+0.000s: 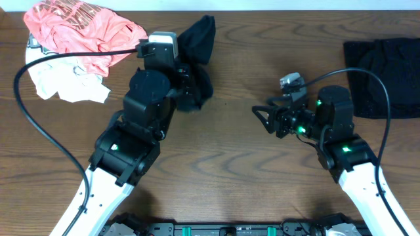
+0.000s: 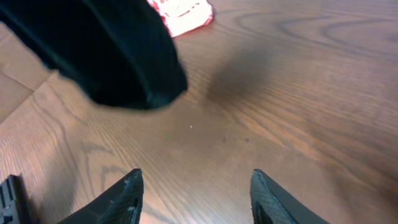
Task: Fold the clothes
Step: 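Bring the right gripper to the lifted shirt and grasp its edge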
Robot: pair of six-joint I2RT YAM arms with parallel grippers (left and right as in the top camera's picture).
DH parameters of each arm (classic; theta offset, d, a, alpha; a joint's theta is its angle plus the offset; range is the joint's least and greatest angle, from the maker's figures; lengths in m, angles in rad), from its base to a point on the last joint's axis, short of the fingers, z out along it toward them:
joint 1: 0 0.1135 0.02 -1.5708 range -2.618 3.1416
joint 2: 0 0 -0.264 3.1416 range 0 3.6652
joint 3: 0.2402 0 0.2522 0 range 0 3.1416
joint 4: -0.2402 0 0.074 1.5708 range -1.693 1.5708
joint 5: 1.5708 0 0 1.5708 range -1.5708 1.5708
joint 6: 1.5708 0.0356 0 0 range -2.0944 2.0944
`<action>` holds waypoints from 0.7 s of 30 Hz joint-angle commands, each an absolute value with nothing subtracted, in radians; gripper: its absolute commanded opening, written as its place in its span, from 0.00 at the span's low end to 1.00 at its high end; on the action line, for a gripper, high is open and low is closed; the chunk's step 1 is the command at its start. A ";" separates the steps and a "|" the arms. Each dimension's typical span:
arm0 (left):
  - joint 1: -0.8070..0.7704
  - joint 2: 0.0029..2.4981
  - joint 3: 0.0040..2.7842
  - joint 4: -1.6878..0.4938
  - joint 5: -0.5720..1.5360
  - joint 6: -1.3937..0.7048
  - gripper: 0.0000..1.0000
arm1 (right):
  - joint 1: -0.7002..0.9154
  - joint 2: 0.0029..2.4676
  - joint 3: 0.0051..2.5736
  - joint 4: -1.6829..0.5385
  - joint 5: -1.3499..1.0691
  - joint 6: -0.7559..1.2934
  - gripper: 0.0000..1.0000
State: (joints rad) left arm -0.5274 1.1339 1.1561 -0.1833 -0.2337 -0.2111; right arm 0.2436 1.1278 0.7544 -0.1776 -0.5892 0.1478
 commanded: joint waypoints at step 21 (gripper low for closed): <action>-0.530 1.255 1.171 -0.175 -0.034 -0.467 0.06 | 0.439 1.340 0.765 0.117 -0.632 0.145 0.74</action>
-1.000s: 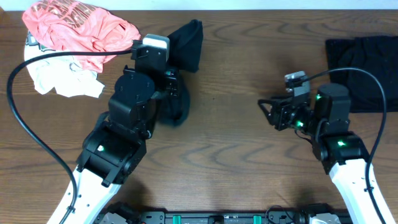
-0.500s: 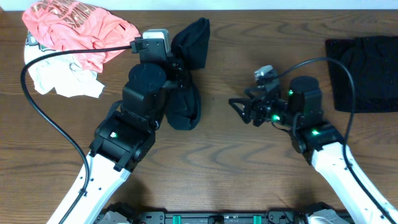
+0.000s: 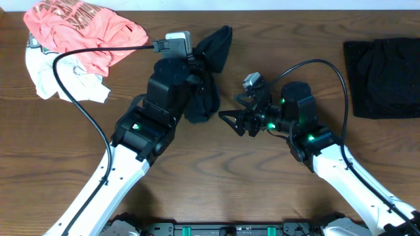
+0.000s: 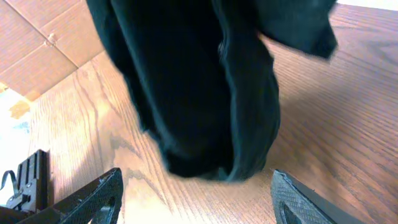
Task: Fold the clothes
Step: 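Bring the right gripper to the lifted shirt and grasp its edge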
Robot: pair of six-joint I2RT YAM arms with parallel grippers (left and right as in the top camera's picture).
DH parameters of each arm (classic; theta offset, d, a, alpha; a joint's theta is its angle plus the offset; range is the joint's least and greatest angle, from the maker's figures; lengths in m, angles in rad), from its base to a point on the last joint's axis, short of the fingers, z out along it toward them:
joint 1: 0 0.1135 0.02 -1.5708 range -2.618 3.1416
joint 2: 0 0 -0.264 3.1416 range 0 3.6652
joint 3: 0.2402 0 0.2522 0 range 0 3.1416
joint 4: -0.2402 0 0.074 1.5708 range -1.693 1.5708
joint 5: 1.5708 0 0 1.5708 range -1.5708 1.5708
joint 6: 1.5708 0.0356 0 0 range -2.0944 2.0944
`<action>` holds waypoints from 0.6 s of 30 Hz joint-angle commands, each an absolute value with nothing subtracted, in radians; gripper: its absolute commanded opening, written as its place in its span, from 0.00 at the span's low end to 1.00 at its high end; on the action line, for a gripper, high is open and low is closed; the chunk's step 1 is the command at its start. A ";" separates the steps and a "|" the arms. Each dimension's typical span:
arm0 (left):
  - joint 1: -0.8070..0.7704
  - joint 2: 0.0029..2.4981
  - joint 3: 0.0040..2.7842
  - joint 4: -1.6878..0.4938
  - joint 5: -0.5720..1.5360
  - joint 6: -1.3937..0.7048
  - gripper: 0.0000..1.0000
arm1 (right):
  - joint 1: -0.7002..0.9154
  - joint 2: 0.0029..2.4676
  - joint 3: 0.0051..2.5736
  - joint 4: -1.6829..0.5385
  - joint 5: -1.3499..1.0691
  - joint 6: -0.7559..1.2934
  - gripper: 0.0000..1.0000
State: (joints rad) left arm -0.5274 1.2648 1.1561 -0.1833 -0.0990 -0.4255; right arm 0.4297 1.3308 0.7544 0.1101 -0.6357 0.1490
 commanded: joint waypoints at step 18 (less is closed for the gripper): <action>-0.530 1.244 1.171 -0.176 0.065 -0.495 0.06 | 0.439 1.399 0.765 0.137 -0.535 0.140 0.20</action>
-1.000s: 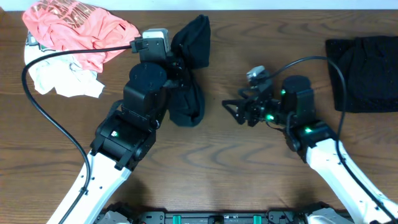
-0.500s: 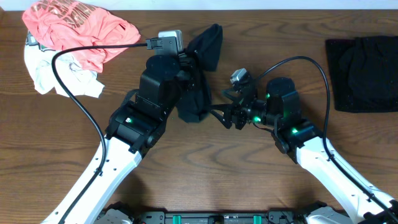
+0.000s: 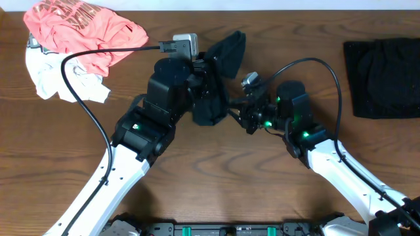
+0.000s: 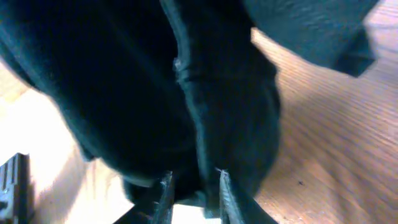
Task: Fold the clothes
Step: 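Bring the right gripper to the lifted shirt and grasp its edge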
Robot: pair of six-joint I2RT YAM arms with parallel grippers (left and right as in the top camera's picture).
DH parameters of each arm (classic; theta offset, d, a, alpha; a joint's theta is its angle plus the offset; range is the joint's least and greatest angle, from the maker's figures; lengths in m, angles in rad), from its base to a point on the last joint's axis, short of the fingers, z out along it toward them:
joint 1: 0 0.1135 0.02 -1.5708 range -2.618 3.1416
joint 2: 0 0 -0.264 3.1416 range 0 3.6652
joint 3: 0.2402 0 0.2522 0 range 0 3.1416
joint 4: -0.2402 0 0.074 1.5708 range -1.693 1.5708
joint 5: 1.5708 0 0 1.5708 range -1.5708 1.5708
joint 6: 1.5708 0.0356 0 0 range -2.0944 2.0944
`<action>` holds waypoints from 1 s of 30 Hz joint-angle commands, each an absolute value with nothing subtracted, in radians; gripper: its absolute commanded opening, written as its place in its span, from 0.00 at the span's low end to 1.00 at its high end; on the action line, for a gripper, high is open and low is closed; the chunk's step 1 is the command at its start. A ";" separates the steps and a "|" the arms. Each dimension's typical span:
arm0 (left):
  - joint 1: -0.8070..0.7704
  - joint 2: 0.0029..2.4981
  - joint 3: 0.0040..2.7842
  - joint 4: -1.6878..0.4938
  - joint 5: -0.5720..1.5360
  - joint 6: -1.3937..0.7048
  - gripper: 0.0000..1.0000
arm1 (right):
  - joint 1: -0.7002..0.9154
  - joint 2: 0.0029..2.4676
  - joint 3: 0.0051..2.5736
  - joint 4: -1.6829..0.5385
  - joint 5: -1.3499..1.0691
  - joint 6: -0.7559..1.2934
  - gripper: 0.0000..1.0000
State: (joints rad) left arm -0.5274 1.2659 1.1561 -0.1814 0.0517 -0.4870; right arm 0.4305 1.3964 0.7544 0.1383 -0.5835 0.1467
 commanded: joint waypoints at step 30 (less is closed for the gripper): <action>-0.528 1.204 1.171 -0.231 0.041 -0.480 0.06 | 0.454 1.399 0.766 0.175 -0.607 0.134 0.53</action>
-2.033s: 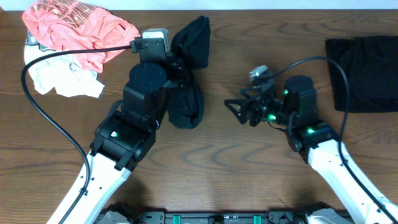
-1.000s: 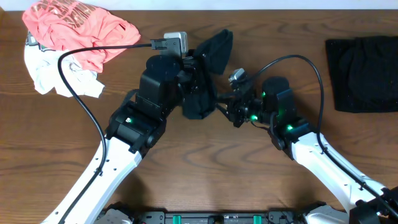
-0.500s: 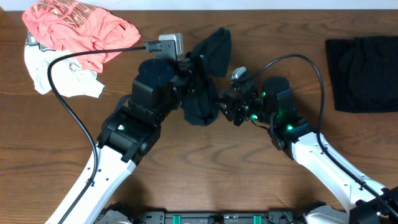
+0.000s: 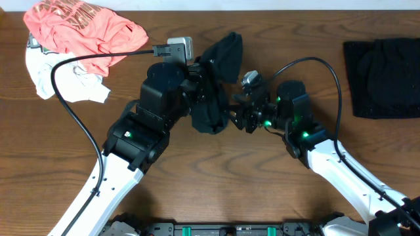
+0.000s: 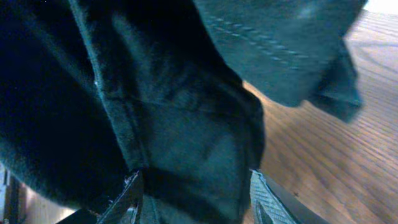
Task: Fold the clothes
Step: 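Bring the right gripper to the lifted shirt and grasp its edge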
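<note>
A black garment (image 4: 213,98) hangs bunched above the middle of the table, held up at my left gripper (image 4: 199,77), whose fingers are hidden by the cloth. My right gripper (image 4: 231,118) is against the garment's lower right side. In the right wrist view dark fabric (image 5: 186,93) fills most of the frame, and a fold of it lies between the fingers of my right gripper (image 5: 194,190). Those fingers stand apart on either side of the fold.
A coral shirt (image 4: 82,29) and a white garment (image 4: 59,82) lie heaped at the back left. Dark clothing (image 4: 384,75) lies flat at the right edge. A black cable (image 4: 59,78) loops over the left side. Bare wood table (image 4: 249,183) shows in front.
My right gripper's fingers, close together on the black fabric before, now stand wider apart with the fold still between them. The left arm and garment have shifted slightly left.
My left arm held the black garment up near the back, with my right gripper open and well to the right. The garment came toward the centre and my right gripper reached it, wide open. Its fingers then narrowed on a fold, and are now spread again.
</note>
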Robot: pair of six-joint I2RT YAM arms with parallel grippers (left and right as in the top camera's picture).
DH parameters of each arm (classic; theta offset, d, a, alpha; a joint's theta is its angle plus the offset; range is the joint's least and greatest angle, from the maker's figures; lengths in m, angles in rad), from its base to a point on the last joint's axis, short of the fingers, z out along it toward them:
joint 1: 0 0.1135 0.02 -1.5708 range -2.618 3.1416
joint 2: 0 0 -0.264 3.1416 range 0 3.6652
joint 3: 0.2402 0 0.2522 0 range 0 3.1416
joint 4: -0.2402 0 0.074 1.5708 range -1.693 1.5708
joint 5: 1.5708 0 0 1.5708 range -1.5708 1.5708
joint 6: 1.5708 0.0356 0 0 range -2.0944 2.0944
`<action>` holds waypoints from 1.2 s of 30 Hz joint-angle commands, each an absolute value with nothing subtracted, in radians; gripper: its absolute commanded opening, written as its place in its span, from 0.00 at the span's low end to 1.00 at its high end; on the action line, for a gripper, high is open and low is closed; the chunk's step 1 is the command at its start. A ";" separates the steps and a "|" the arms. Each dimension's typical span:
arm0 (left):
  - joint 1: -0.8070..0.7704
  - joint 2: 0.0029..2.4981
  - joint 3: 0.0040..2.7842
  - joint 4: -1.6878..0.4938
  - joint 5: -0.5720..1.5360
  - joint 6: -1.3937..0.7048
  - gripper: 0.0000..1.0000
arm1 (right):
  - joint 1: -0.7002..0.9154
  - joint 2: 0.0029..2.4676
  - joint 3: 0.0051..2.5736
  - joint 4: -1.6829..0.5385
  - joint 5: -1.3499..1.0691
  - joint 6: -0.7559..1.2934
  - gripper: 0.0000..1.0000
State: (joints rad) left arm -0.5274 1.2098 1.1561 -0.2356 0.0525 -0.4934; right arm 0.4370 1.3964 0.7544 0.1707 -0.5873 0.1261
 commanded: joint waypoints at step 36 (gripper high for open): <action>-0.527 1.225 1.171 -0.245 0.021 -0.457 0.06 | 0.514 1.412 0.767 0.122 -0.347 0.134 0.01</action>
